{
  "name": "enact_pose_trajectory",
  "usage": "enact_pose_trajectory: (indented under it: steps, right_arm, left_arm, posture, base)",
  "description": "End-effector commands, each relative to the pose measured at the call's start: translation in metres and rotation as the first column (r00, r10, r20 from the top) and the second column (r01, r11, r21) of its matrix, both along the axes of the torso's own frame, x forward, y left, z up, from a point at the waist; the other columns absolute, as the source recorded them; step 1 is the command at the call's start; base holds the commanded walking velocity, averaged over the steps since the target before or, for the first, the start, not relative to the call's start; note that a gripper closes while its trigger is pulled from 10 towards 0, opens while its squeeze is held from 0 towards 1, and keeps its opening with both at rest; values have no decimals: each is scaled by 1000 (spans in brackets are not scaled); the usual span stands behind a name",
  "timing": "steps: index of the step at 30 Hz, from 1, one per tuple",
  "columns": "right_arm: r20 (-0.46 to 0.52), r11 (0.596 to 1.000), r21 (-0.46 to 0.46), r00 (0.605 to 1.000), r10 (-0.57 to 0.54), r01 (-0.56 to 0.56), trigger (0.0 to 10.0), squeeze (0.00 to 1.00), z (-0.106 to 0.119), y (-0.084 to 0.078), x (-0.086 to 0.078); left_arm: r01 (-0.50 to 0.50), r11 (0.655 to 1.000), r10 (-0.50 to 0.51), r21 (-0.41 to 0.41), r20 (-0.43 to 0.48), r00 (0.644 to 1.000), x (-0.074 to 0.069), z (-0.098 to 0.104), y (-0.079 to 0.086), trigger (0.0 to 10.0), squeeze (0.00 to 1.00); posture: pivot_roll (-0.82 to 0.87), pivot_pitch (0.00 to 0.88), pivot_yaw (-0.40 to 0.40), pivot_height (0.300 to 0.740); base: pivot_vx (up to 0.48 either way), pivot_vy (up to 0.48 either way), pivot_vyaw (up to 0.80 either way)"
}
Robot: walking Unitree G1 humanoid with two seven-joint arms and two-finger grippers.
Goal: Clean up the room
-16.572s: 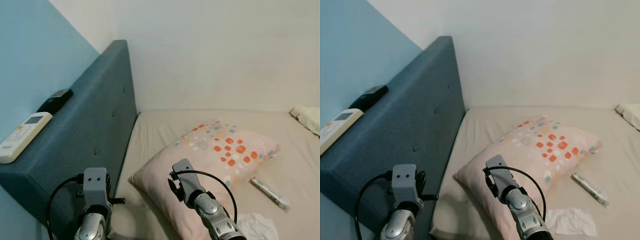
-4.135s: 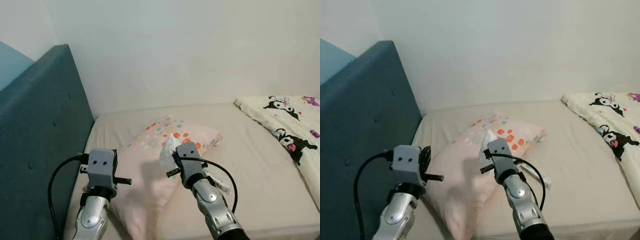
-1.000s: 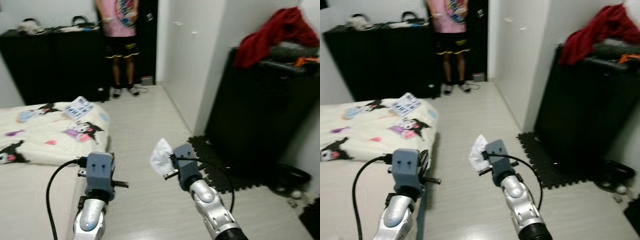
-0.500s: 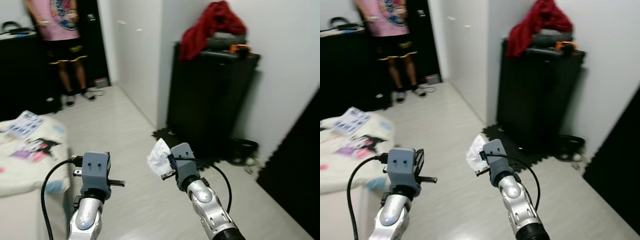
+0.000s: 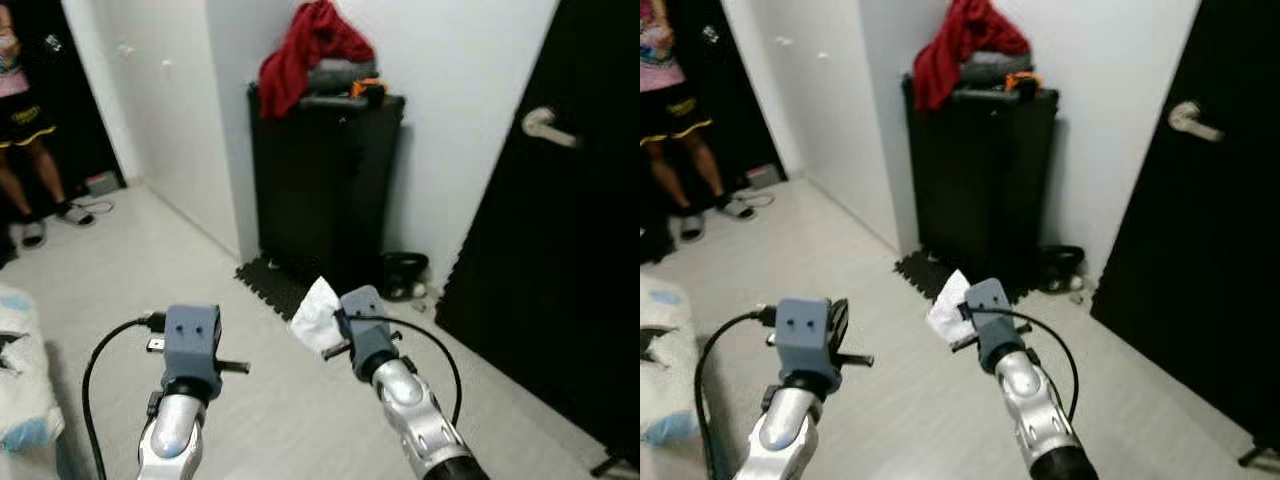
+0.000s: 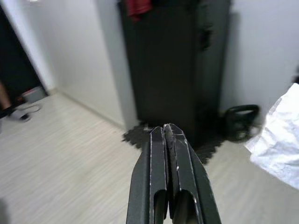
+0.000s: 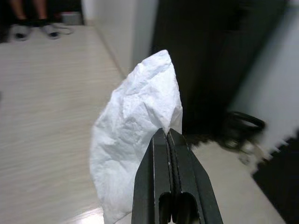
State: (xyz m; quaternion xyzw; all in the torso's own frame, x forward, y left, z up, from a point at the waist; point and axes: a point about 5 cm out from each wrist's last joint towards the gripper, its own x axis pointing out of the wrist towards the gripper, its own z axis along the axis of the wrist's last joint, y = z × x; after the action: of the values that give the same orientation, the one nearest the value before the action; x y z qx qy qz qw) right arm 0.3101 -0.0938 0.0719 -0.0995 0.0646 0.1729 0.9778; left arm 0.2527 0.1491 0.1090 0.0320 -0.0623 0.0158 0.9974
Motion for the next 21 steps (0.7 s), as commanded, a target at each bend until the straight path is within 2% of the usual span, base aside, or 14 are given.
enact_pose_trajectory:
  steps: [1, 21]
  right_arm:
    - [-22, 1000, -5, 1000, -9, 9, 10000, 0, -3, -2, 0]
    - [-29, 1000, -12, 999, -20, 20, 10000, 0, -5, -4, 0]
  left_arm:
    - [-1, 1000, 1, -2, -20, 1000, -1, -3, -1, 10000, 0]
    - [-1, 1000, 1, -6, -24, 1000, -1, -3, -1, 10000, 0]
  posture:
    - [5, 0, -2, 740]
    - [4, 0, 0, 740]
  base:
    - [0, 0, -800]
    - [0, 0, -800]
